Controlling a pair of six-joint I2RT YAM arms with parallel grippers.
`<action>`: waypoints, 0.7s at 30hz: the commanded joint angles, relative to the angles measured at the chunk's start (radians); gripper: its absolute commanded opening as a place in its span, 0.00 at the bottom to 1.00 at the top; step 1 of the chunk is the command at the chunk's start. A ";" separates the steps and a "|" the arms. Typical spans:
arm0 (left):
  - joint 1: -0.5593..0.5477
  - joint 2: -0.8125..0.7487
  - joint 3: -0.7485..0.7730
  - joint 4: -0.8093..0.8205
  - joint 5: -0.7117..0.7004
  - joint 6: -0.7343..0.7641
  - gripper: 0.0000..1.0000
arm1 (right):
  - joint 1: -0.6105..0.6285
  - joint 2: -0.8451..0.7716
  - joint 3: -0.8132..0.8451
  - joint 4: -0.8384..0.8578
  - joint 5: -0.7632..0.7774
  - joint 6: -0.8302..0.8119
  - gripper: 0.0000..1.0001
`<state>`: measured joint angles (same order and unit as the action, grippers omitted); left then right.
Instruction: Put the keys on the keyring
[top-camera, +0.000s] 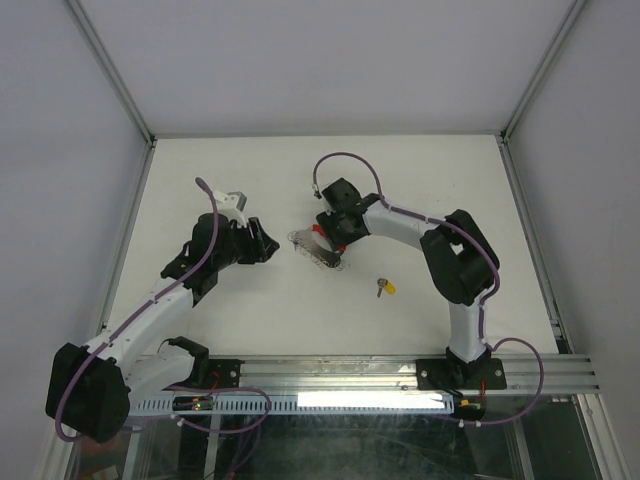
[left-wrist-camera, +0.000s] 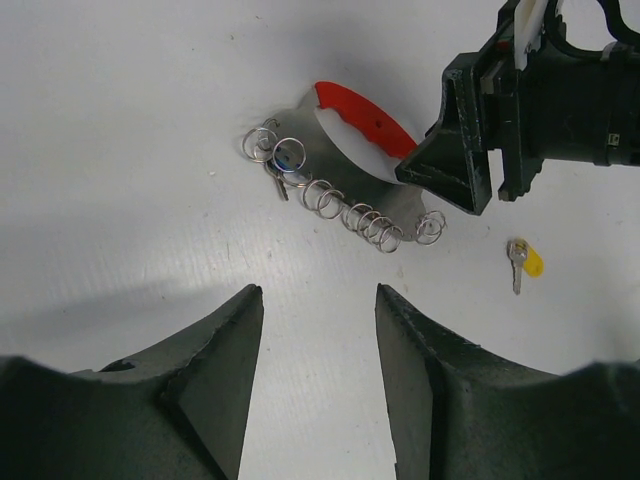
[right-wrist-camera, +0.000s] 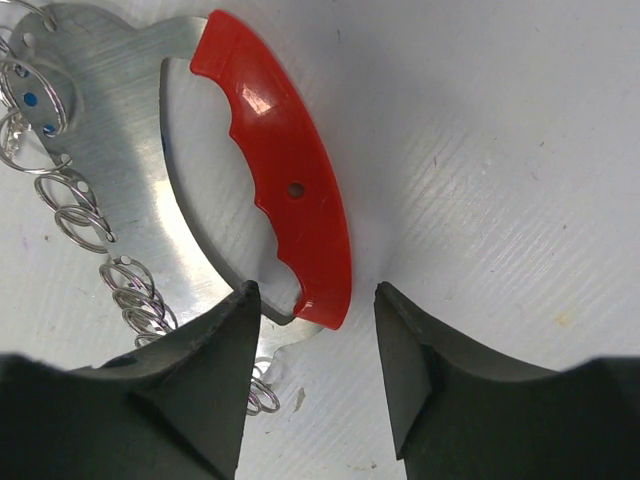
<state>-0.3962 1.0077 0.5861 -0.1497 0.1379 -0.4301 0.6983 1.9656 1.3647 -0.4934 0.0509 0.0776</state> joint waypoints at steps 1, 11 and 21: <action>0.017 -0.004 -0.016 0.066 0.020 -0.009 0.47 | 0.004 0.000 0.010 -0.006 0.020 -0.029 0.49; 0.022 0.003 -0.034 0.092 0.010 -0.018 0.46 | 0.040 -0.039 -0.088 -0.023 0.030 -0.079 0.27; 0.022 -0.032 -0.105 0.106 0.048 -0.065 0.43 | 0.170 -0.220 -0.313 -0.035 0.038 0.012 0.25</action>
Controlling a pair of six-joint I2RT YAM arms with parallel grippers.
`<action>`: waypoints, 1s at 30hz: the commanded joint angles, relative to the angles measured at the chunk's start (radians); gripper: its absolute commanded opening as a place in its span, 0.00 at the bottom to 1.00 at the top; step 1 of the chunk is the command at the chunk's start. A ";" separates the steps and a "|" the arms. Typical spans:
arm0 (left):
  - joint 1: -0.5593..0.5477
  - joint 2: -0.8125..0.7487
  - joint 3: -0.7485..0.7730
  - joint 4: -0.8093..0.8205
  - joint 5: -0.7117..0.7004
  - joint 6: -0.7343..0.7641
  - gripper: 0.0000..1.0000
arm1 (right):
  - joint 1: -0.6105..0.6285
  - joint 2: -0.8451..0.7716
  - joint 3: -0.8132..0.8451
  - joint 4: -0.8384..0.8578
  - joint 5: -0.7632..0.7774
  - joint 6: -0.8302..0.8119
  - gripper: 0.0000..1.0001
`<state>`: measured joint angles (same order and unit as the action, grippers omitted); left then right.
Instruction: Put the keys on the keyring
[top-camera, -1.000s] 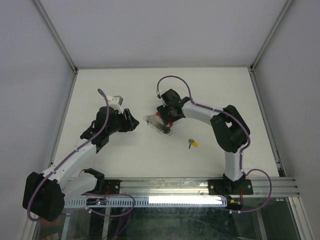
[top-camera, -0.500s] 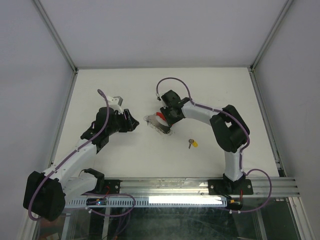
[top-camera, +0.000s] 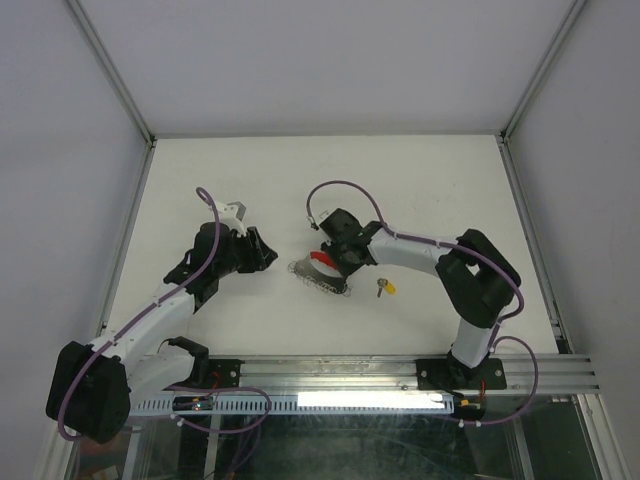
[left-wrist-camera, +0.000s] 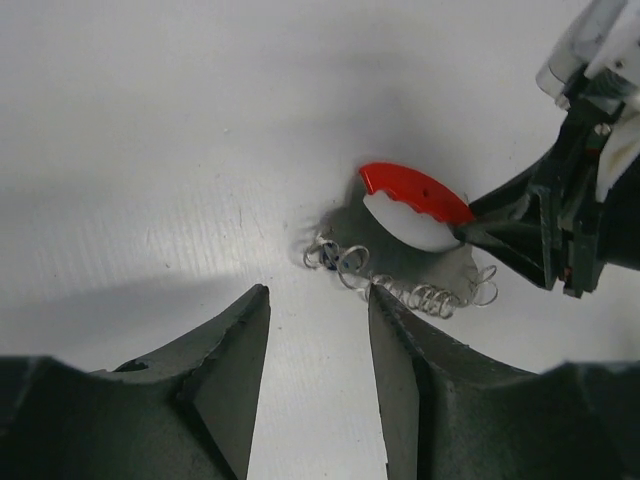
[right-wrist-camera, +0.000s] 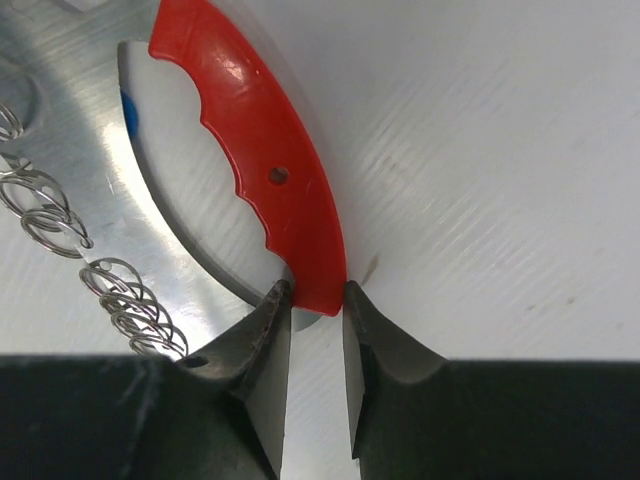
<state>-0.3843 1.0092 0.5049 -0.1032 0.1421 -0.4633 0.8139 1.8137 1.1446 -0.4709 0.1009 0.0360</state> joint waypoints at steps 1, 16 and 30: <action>0.010 -0.038 -0.034 0.063 0.051 -0.037 0.43 | 0.069 -0.089 -0.118 -0.046 -0.029 0.066 0.25; 0.010 -0.068 -0.083 0.079 0.101 -0.048 0.43 | 0.079 -0.173 -0.151 0.036 -0.056 0.078 0.50; 0.010 -0.077 -0.091 0.077 0.116 -0.045 0.43 | 0.110 -0.014 -0.028 -0.037 -0.038 -0.031 0.42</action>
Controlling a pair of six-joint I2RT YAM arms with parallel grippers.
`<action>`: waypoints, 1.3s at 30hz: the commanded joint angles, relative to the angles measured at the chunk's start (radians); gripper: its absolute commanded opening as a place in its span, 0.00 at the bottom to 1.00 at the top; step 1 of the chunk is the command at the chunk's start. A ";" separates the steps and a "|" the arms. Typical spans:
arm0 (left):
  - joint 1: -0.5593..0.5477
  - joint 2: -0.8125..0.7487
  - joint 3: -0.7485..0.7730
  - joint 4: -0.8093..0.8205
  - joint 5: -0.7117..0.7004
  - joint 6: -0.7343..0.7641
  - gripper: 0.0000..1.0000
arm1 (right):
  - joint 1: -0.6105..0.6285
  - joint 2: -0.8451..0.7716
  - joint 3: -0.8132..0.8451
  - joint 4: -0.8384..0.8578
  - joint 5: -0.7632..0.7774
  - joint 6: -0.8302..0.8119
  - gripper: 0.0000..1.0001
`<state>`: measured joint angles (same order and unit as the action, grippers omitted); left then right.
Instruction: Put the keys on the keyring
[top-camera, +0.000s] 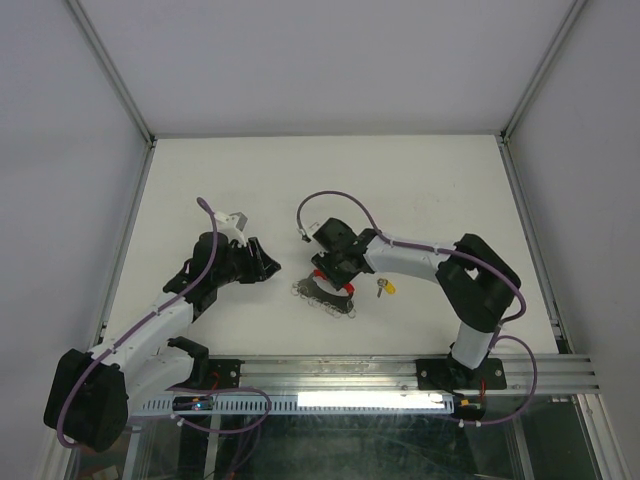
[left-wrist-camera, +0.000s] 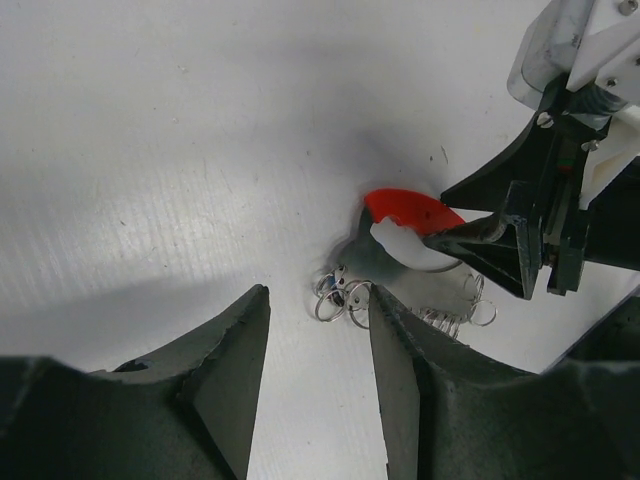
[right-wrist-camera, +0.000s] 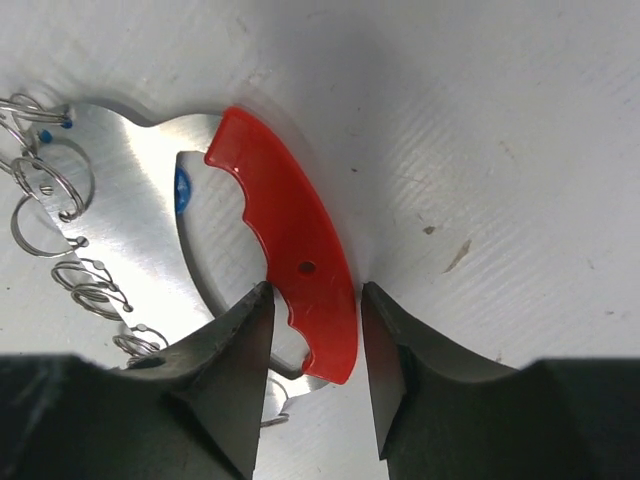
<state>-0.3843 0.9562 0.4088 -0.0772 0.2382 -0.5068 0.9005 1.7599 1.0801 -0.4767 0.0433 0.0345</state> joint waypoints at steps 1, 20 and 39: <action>0.010 -0.022 0.005 0.051 0.019 0.001 0.43 | 0.032 0.051 0.038 -0.040 0.041 -0.029 0.40; 0.011 0.047 0.050 0.082 0.108 0.055 0.43 | -0.113 -0.038 -0.157 0.103 -0.244 0.077 0.12; 0.009 0.147 -0.092 0.453 0.191 -0.104 0.40 | -0.222 -0.031 -0.200 0.158 -0.421 0.135 0.11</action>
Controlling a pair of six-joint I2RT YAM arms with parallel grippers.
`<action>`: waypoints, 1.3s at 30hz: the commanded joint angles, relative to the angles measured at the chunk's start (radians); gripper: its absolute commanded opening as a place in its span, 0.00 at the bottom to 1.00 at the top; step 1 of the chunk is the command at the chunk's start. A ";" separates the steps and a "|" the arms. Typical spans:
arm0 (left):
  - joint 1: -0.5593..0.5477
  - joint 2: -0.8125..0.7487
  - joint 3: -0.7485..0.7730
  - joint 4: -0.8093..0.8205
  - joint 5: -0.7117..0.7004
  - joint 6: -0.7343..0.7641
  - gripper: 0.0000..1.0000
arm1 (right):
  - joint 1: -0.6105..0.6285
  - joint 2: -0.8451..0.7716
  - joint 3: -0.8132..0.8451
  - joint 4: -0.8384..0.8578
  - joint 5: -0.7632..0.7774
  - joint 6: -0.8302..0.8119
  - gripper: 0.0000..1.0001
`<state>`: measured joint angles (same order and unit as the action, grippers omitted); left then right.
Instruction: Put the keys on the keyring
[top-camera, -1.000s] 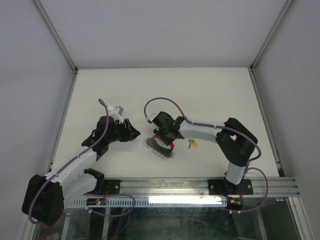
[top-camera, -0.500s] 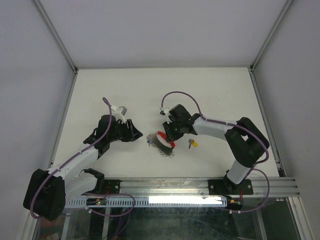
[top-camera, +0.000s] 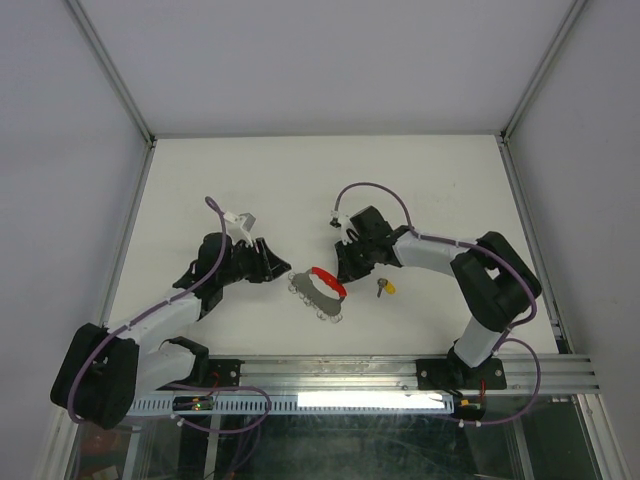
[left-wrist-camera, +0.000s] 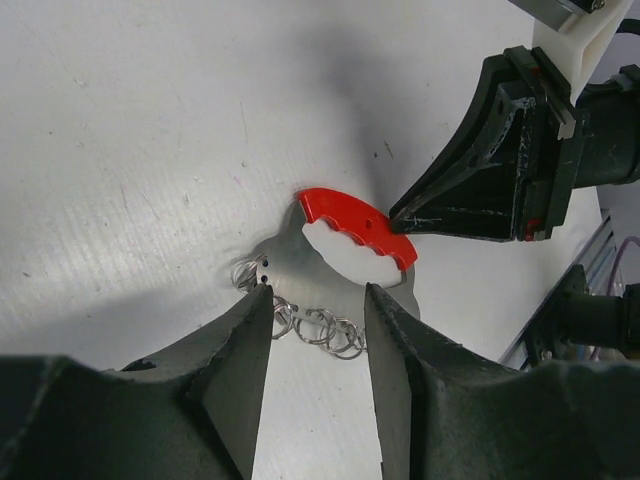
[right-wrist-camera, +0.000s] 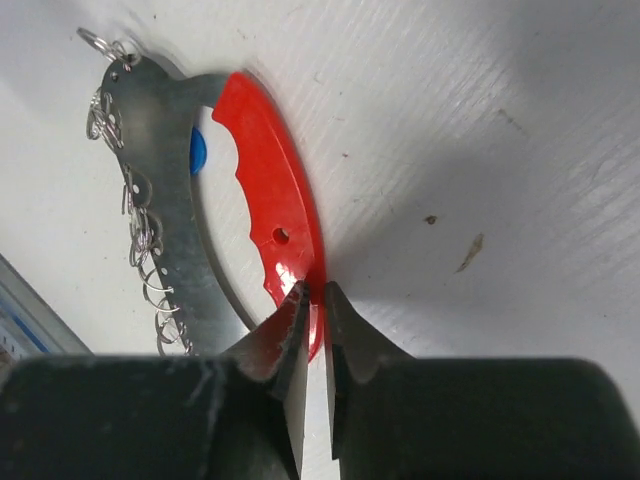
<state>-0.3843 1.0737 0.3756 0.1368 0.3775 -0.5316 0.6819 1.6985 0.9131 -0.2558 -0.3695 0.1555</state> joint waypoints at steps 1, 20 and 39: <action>0.010 0.041 -0.079 0.292 0.060 -0.104 0.40 | -0.005 0.029 -0.033 -0.062 -0.008 0.016 0.11; 0.005 -0.039 -0.058 0.023 -0.089 -0.003 0.28 | 0.107 -0.168 0.072 -0.150 0.284 0.007 0.41; -0.313 0.107 0.109 -0.171 -0.406 0.145 0.30 | 0.126 -0.173 0.036 -0.125 0.273 0.043 0.44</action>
<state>-0.6689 1.1633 0.4210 -0.0162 0.0608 -0.4625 0.8070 1.5665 0.9497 -0.4049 -0.1013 0.1841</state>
